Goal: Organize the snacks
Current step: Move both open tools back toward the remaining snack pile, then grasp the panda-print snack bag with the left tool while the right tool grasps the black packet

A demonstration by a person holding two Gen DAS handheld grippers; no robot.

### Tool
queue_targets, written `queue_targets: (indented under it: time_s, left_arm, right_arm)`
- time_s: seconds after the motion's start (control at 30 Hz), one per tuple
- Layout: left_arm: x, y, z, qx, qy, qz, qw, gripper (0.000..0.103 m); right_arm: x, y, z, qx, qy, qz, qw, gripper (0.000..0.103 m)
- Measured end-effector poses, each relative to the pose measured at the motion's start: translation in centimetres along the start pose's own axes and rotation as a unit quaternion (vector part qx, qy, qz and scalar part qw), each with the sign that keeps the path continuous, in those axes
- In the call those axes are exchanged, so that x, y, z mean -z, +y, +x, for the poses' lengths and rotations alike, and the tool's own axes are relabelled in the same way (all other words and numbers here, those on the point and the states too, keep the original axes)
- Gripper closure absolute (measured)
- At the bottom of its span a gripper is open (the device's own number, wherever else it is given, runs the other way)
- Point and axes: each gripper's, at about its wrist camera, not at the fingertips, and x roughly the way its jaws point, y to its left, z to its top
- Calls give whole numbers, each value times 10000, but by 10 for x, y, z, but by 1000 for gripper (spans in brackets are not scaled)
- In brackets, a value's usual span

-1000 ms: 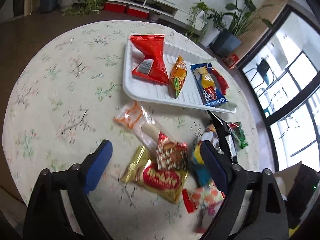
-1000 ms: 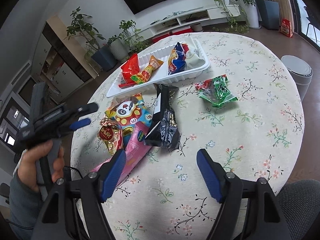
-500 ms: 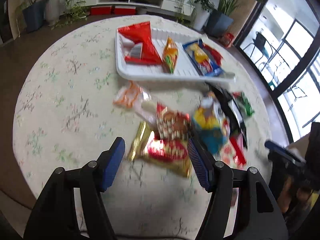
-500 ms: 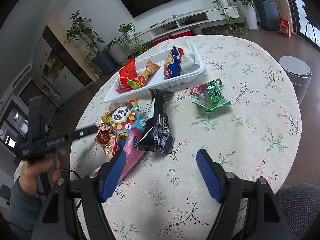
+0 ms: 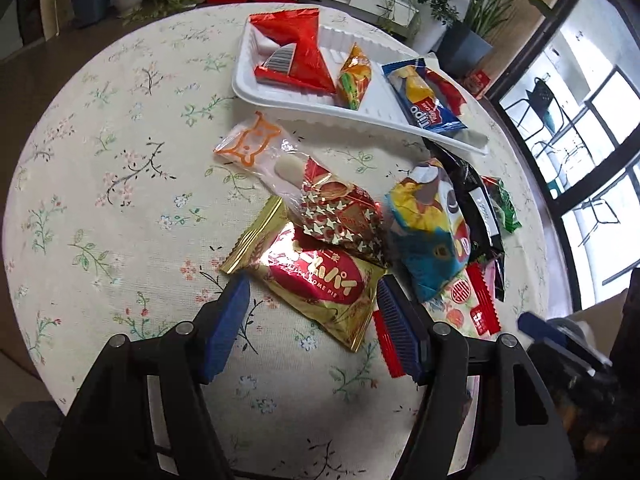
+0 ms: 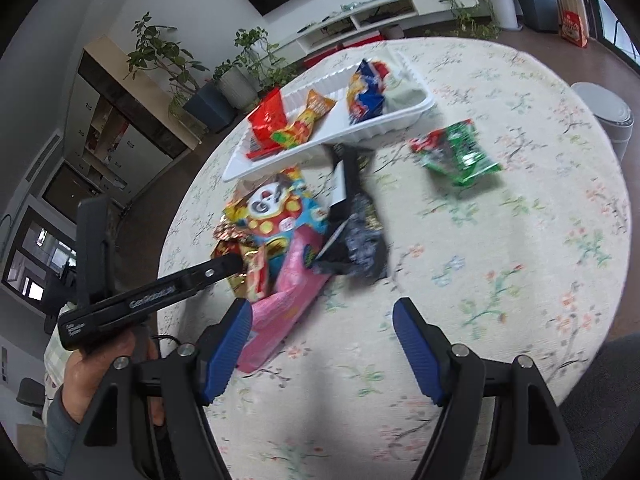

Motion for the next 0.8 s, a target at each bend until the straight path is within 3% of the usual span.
queue_targets:
  time_s: [0.23, 0.37, 0.53, 0.67, 0.73, 0.8]
  left_arm:
    - [-9, -3, 8, -300, -40, 327, 9990, 39]
    - [-13, -3, 12, -477, -27, 560, 9973, 37]
    - [-15, 10, 9, -561, 102, 555, 9968, 37]
    - [-9, 14, 5, -698, 321, 755, 9942, 35]
    - [-6, 16, 1, -654, 334, 722, 9947, 35]
    - [-6, 18, -5, -593, 206, 561, 9964, 35]
  right_arm:
    - [0, 37, 35, 266, 424, -362, 9981, 29]
    - [3, 45, 52, 611, 567, -648, 9944, 38]
    - [2, 36, 42, 869, 489, -866, 9912, 49]
    - [-2, 25, 32, 1200, 518, -1034, 9860, 51]
    - [-2, 19, 29, 1184, 532, -932, 9872, 51]
    - [-3, 18, 23, 846, 488, -739, 9925, 51]
